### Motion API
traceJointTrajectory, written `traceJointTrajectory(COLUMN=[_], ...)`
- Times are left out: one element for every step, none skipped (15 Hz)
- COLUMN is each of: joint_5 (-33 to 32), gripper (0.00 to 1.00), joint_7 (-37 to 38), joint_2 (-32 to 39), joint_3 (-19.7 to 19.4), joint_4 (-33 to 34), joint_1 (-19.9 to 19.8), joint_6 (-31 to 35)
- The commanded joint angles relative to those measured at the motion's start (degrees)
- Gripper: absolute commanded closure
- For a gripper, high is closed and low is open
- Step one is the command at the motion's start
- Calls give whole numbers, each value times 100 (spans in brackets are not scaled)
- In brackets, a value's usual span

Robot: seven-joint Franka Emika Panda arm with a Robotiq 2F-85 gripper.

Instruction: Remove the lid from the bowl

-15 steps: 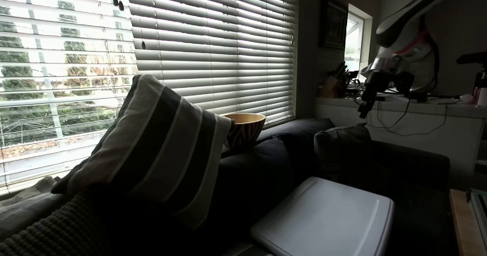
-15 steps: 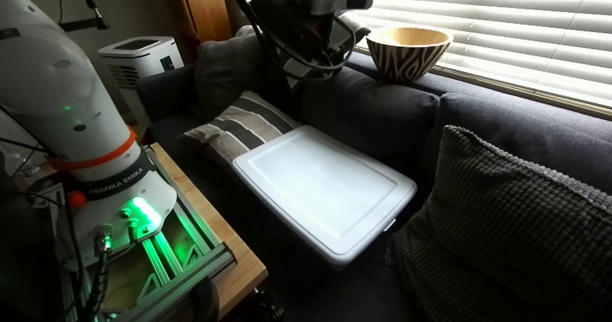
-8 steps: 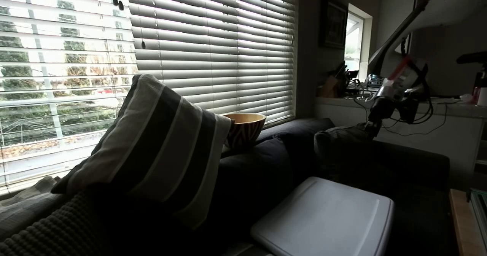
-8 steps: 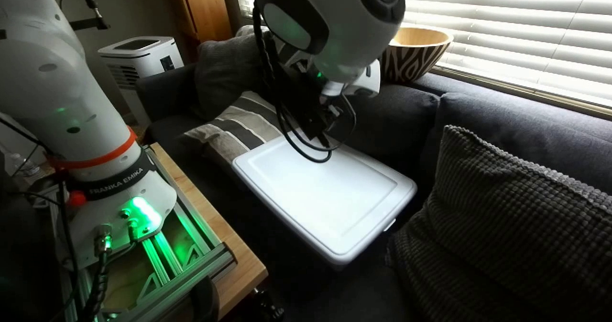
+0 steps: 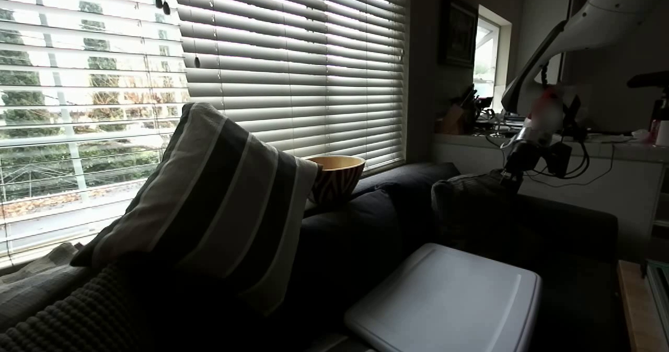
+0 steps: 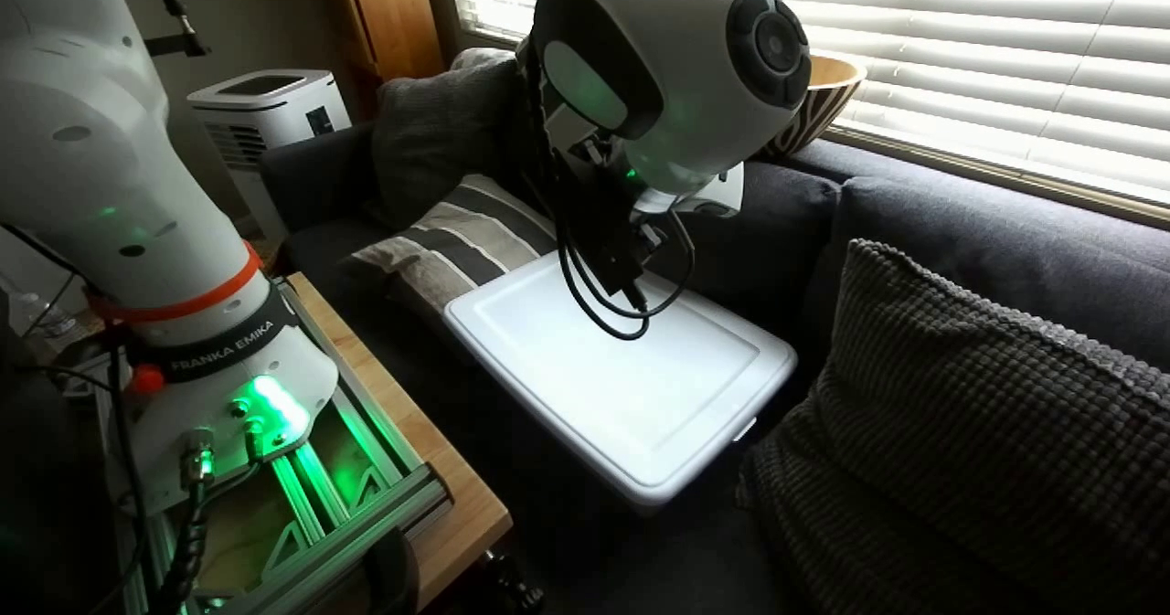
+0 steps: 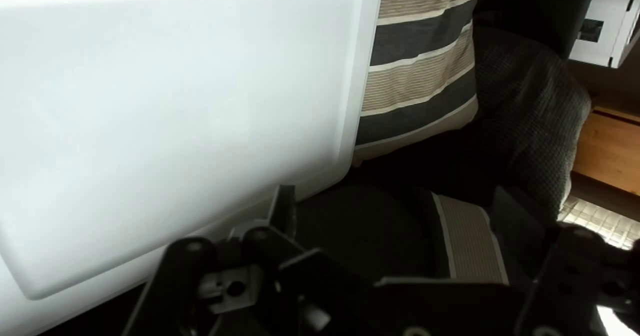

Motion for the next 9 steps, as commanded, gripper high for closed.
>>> traceJointTrajectory(joint_5=[307,443,511,597,600,626,677,708,749], gripper=[0,0,0,0,0,0,0,0,0], joint_7=[-33,-114,-171,-167,-173,-161,-145,-129,-197], joint_2=[334,597,802,1011,1246,1503,1732,1968,2233], joint_3=[577,690,789,887,979,1075,1178,1277,1397], joint_4=[254,411,537,651,793,942,1094,1256,1445], joint_1=[-638,-787,-907,-1005,-1098,-1182,-1286,-1382,-1476], joint_6=[205,334,382,579,764,999,1168,1365,1576])
